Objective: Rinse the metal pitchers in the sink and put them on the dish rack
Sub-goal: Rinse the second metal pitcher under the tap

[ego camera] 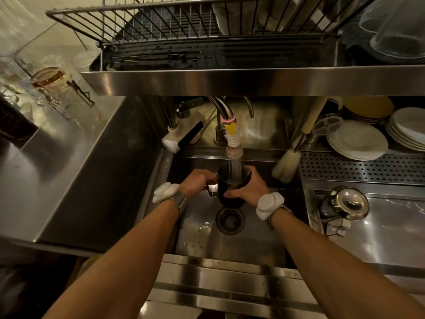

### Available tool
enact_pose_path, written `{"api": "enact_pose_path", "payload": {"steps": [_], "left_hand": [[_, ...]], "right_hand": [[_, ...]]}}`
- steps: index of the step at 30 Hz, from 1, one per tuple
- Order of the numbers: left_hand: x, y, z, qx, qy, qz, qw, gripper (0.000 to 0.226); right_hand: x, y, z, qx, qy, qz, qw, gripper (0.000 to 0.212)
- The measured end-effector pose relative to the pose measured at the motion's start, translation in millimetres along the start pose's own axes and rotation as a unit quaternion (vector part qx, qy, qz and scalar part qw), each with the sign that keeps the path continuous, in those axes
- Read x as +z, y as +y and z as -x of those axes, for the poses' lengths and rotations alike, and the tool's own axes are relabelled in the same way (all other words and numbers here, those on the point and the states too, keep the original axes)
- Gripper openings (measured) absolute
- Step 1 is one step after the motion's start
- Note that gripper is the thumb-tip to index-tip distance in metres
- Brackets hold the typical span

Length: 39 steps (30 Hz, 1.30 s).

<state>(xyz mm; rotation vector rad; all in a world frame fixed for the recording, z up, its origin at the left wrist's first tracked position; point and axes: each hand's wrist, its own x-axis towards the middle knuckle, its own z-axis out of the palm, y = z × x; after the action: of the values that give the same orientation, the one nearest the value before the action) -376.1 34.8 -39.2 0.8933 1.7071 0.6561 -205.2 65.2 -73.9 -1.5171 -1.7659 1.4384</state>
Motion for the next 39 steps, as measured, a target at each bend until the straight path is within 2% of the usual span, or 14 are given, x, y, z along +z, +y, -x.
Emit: {"api": "enact_pose_path", "payload": {"steps": [4,6,10,14,19,23,27,31,35,39], "left_hand": [[-6,-4,-8,0.016,0.063,-0.132,0.989,0.039],[-13,-8,-11,0.024,0.087,-0.164,0.982,0.04],[-23,-18,-16,0.013,0.122,-0.193,0.974,0.038],[-26,-24,-18,0.002,0.105,-0.211,0.972,0.04],[-23,-21,-19,-0.007,0.103,-0.236,0.966,0.04],[-24,-20,-19,0.01,0.112,-0.25,0.962,0.036],[-30,-21,-20,0.001,0.111,-0.283,0.953,0.033],[-31,-25,-18,-0.011,0.097,-0.287,0.953,0.031],[-31,-24,-17,-0.012,0.088,-0.284,0.955,0.03],[-24,-24,-13,0.008,0.089,-0.28,0.956,0.029]], "right_hand": [[1,12,-9,0.03,0.055,-0.021,0.998,0.096],[4,10,-11,0.025,0.075,-0.029,0.996,0.095],[9,6,-9,0.005,0.029,-0.02,0.999,0.095],[2,7,-11,0.009,0.086,-0.032,0.996,0.094],[4,4,-9,0.001,0.031,0.016,0.999,0.094],[3,6,-10,0.006,0.071,0.003,0.997,0.096],[6,7,-7,0.006,0.016,0.011,1.0,0.092],[3,7,-7,0.023,0.08,-0.013,0.996,0.094],[4,6,-5,0.009,0.002,0.019,1.0,0.091],[-1,9,-6,0.022,0.064,-0.001,0.998,0.094]]}}
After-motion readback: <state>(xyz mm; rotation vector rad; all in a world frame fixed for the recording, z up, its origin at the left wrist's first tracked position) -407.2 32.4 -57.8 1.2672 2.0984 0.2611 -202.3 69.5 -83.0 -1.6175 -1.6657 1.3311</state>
